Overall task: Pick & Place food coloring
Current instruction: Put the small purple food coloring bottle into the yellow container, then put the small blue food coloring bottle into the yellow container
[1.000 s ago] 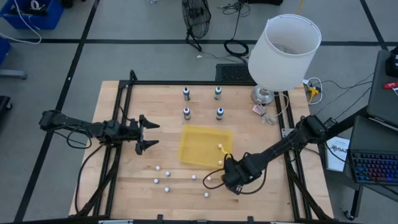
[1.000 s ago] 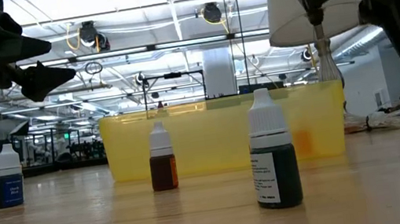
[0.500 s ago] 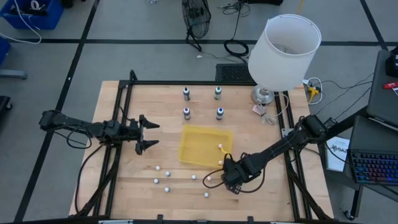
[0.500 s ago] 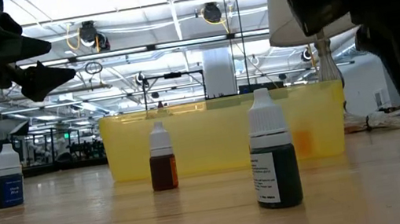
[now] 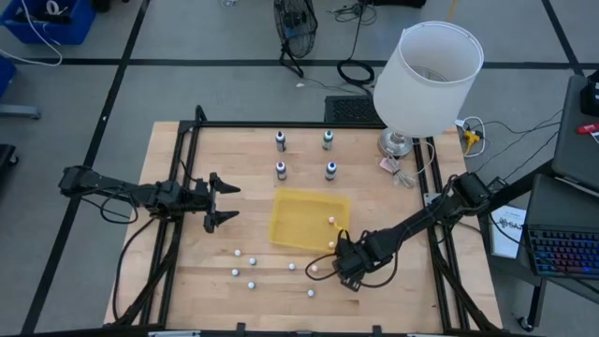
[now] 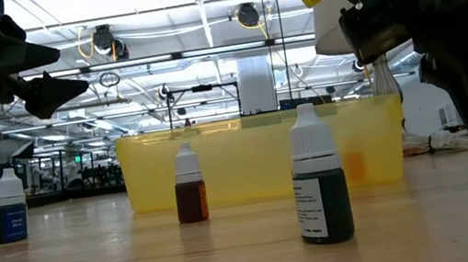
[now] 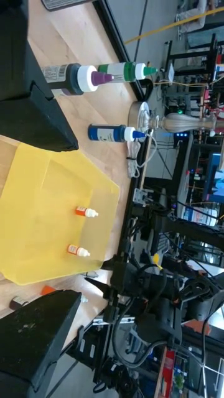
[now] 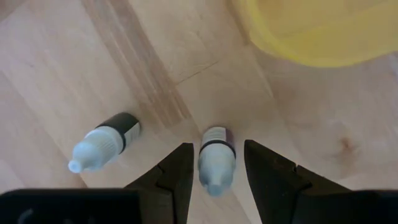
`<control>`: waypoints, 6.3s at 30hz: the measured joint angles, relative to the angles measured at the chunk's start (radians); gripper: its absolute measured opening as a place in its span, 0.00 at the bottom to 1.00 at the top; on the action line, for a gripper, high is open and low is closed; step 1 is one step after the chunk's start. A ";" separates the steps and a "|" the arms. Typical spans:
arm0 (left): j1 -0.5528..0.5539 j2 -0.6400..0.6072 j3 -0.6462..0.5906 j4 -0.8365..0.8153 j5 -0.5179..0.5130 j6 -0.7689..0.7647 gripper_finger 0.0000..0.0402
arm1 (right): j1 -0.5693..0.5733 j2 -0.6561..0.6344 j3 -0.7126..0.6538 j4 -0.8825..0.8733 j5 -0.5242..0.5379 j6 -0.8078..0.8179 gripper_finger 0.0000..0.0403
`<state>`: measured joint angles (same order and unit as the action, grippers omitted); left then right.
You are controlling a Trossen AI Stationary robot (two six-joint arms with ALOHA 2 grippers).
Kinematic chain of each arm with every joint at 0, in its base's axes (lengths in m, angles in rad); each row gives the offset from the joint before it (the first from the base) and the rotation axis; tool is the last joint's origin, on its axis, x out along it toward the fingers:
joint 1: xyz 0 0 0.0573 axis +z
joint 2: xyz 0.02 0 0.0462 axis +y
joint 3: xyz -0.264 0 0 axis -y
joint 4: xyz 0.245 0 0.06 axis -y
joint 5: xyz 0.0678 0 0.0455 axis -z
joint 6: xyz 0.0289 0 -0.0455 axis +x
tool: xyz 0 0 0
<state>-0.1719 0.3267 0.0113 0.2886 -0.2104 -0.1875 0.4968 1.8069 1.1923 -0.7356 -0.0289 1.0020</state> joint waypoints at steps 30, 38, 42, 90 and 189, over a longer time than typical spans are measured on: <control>0.000 0.000 0.000 0.000 0.000 0.000 0.94 | -0.008 -0.212 0.064 -0.062 0.173 -0.141 0.13; 0.000 0.000 0.000 0.000 0.000 0.000 0.94 | -0.149 -0.295 0.217 -0.066 0.283 -0.403 0.13; 0.000 0.000 0.000 0.000 0.000 0.000 0.94 | -0.224 -0.218 0.380 -0.139 0.231 -0.538 0.13; 0.000 0.000 0.000 0.000 0.000 0.000 0.94 | -0.352 -0.020 -0.022 0.127 -0.051 -0.579 0.25; 0.000 0.000 0.000 0.000 0.000 0.000 0.94 | 0.066 0.019 -0.022 0.276 0.060 -0.517 0.32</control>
<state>-0.1719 0.3267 0.0113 0.2886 -0.2104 -0.1875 0.5629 1.8259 1.1706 -0.4595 0.0308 0.4850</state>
